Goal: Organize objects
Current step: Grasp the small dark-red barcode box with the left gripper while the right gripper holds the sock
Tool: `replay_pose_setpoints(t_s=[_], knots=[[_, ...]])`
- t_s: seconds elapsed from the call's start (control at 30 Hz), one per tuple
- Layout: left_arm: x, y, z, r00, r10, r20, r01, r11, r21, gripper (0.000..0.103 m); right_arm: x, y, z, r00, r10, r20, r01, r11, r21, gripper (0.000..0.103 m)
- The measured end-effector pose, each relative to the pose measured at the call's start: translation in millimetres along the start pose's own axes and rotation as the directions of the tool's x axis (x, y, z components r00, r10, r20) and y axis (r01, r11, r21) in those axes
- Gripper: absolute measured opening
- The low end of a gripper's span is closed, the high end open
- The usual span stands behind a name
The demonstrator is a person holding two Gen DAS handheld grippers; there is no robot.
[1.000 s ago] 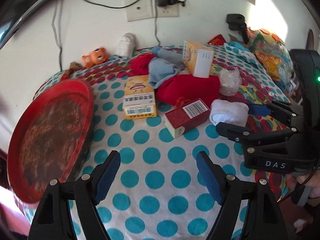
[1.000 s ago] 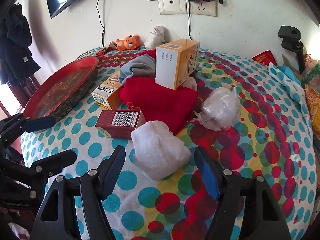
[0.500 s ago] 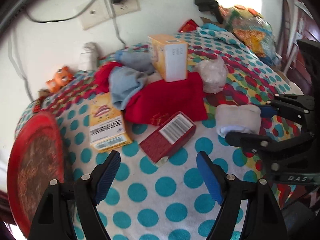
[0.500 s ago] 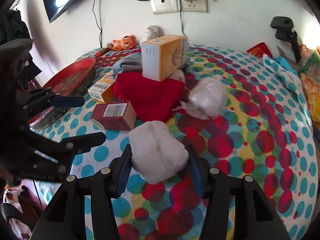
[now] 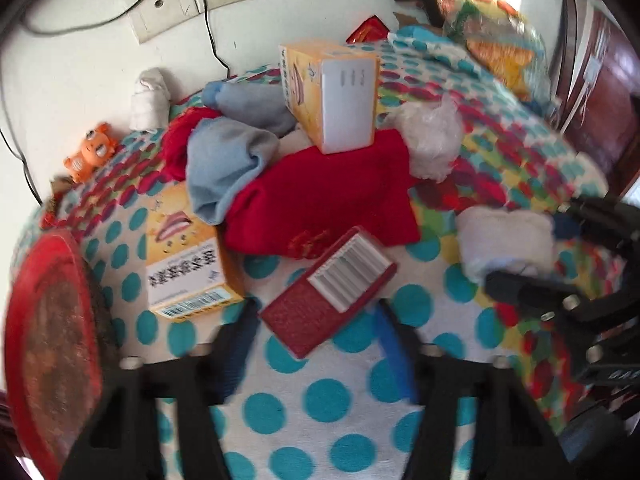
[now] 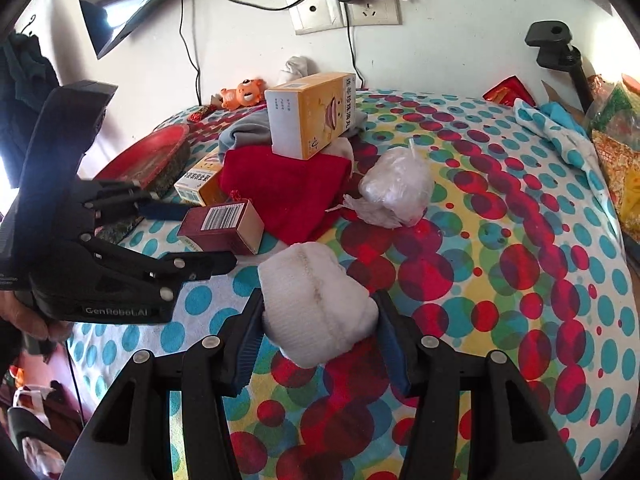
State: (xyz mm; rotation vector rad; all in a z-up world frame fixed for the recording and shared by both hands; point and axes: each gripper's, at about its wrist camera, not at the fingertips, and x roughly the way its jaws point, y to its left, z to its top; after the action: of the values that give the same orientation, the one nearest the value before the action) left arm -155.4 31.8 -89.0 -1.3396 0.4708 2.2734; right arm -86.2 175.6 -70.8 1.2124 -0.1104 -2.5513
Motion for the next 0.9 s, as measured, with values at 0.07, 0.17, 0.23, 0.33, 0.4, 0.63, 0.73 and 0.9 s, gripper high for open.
replay_pose_setpoints(t_s=[0.07, 0.17, 0.23, 0.33, 0.4, 0.63, 0.73, 0.9], knots=[[-1, 3, 0, 1.000, -0.028, -0.003, 0.028, 0.998, -0.051, 0.037, 0, -2, -1, 1.000, 0.002, 0.002, -0.002, 1.000, 0.017, 0.050], [-7, 3, -4, 0.998, -0.062, 0.009, 0.063, 0.993, -0.096, 0.033, -2, -2, -1, 1.000, -0.014, 0.007, 0.014, 1.000, 0.028, 0.051], [-15, -1, -9, 0.998, -0.052, 0.027, 0.054, 0.994, -0.097, 0.032, -3, -3, -2, 1.000, -0.022, 0.013, 0.021, 0.999, 0.035, 0.051], [-22, -2, -13, 0.997, -0.055, 0.048, 0.060, 0.991, -0.116, 0.032, -4, -4, -3, 1.000, -0.015, 0.010, 0.014, 0.999, 0.049, 0.051], [-25, -1, -15, 0.997, -0.061, 0.052, 0.067, 0.989, -0.129, 0.032, -5, -4, -4, 1.000, -0.013, 0.013, 0.012, 0.999, 0.052, 0.051], [-33, 1, -29, 0.997, -0.044, 0.058, 0.052, 0.988, -0.147, 0.032, -10, 0, -6, 1.000, -0.002, 0.019, 0.001, 0.999, 0.049, 0.051], [-38, 6, -38, 0.997, -0.047, 0.057, 0.056, 0.983, -0.177, 0.032, -9, 3, -6, 1.000, -0.002, 0.021, 0.001, 0.999, 0.045, 0.051], [-37, 9, -50, 0.999, -0.028, 0.034, 0.034, 0.980, -0.194, 0.032, -8, 7, -9, 1.000, 0.009, 0.014, -0.010, 0.999, 0.040, 0.051]])
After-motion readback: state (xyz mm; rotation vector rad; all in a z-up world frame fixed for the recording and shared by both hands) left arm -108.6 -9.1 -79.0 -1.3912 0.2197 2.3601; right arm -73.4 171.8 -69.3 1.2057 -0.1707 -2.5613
